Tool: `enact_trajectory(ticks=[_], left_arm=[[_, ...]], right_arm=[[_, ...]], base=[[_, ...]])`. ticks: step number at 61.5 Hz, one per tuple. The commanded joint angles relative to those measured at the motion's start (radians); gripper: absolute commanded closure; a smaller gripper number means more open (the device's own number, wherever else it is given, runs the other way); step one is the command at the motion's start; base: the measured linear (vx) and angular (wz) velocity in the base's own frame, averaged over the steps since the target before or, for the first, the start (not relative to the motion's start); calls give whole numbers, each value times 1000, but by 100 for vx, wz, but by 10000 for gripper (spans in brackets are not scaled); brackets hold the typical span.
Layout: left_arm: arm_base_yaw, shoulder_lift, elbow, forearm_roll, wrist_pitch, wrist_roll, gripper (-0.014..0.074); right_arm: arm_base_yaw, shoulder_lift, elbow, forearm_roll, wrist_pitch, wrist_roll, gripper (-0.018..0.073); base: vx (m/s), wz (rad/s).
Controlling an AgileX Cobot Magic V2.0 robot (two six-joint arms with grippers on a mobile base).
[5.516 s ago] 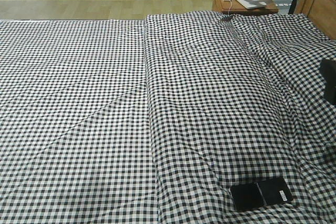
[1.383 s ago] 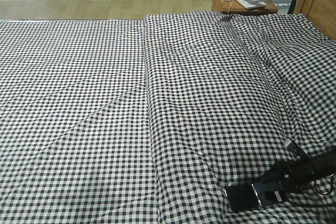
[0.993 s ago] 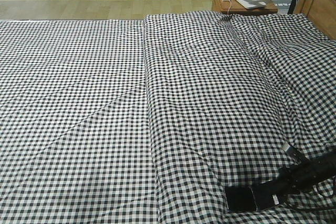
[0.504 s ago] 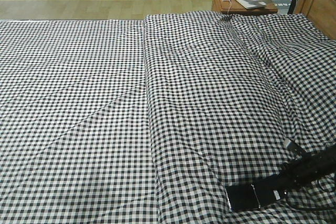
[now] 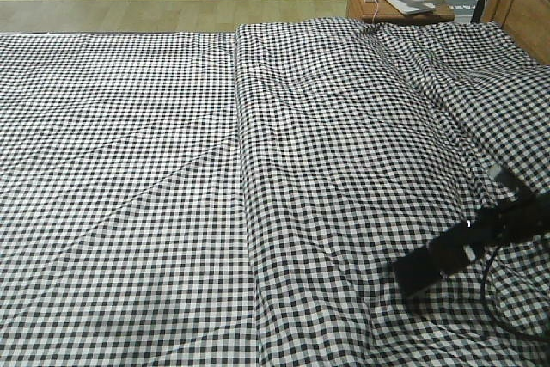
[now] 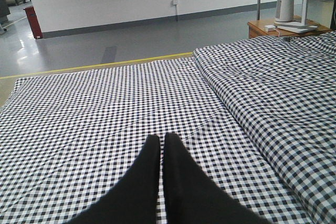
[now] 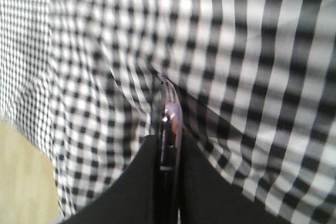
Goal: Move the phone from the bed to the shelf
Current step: 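Lift the phone off the bed with the right gripper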
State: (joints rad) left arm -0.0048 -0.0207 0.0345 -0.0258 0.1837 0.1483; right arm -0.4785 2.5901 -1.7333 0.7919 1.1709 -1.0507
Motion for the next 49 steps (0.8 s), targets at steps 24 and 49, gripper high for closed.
enact_trajectory(ticks=[24,49], left_arm=[[-6,-4,-23,-9,-71,-6,595],[-6,-4,-23,-9,-71,-6,595]], right_arm=[[115,-456,-14,145,118,66,563],[220,-804,309,447,117,-125,562]], base=[[0,0],[0,0]])
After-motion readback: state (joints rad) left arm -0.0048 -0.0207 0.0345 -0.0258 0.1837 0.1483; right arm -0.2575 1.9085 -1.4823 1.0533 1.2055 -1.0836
